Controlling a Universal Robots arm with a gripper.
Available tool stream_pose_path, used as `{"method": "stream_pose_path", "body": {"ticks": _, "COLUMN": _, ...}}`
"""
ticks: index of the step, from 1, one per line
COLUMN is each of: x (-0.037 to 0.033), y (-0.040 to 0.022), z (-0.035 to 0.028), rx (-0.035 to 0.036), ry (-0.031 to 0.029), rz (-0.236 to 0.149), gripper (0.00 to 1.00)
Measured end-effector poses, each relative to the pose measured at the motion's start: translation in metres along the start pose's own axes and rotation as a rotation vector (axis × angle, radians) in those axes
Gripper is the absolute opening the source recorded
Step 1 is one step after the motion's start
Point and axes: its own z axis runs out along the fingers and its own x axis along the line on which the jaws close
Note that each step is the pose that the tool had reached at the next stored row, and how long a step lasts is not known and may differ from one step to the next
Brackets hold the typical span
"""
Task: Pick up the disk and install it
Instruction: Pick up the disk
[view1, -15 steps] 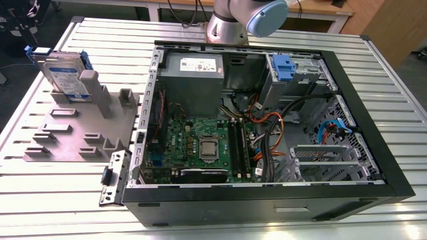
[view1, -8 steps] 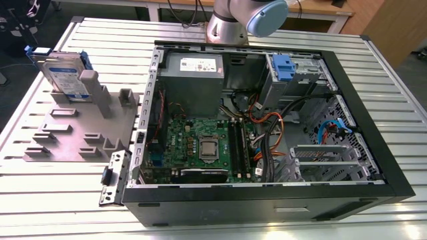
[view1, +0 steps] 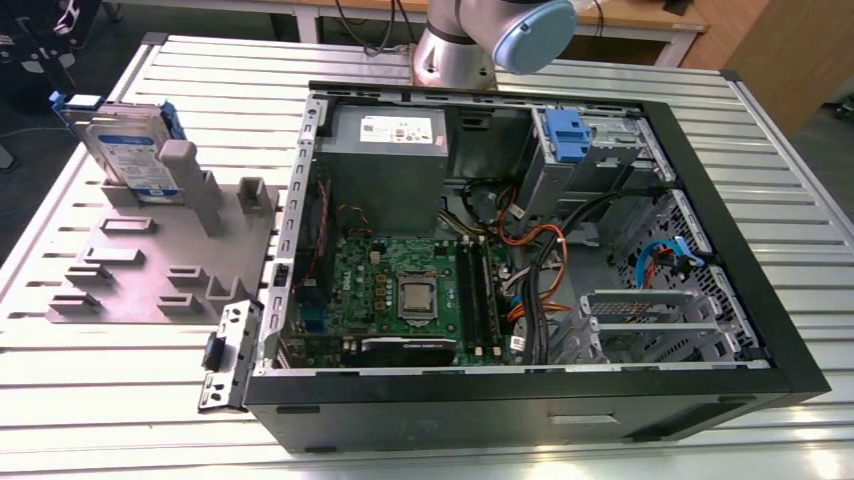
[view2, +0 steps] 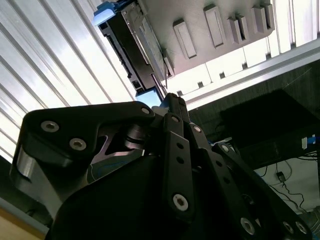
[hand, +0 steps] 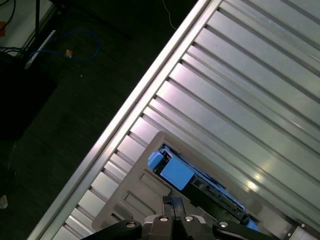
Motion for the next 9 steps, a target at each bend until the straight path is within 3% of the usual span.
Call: {"method": "stream_pose_path", "body": {"ticks": 9, "x": 0.0, "y": 0.0, "z": 0.0, "rx": -0.0005, "ry": 0.0, "rz": -0.018, "gripper": 0.11}}
